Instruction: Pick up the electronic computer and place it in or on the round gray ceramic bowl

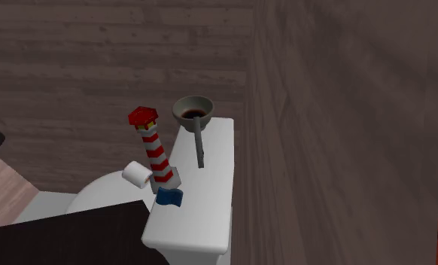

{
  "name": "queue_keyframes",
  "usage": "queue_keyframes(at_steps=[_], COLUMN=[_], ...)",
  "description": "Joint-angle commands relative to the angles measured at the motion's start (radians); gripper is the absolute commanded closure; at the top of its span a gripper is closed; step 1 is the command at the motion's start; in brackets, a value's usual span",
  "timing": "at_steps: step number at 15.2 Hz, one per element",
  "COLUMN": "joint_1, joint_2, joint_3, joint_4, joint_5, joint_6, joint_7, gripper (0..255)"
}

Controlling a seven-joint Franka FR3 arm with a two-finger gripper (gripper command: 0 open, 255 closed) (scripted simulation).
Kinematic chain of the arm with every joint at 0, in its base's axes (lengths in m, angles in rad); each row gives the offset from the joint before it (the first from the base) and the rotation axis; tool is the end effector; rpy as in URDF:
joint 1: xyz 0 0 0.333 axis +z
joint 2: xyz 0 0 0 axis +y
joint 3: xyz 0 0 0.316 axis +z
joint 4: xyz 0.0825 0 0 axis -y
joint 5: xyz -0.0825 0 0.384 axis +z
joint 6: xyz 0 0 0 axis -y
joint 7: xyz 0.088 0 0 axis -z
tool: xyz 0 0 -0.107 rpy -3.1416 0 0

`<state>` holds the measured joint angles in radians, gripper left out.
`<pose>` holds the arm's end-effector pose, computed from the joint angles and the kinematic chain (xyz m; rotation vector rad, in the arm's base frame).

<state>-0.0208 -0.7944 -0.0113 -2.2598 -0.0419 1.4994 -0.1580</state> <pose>0.2968 -0.0157 0.6318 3.0984 0.1946 0.0476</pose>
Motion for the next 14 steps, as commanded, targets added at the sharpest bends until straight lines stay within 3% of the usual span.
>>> queue_keyframes(at_steps=[1, 14], joint_1=[0.000, 0.138], joint_2=[0.000, 0.258], joint_3=[0.000, 0.108], joint_4=[0.000, -0.089], joint_5=[0.000, 0.069], joint_6=[0.000, 0.333], joint_7=[0.000, -0.070], gripper=[0, 0])
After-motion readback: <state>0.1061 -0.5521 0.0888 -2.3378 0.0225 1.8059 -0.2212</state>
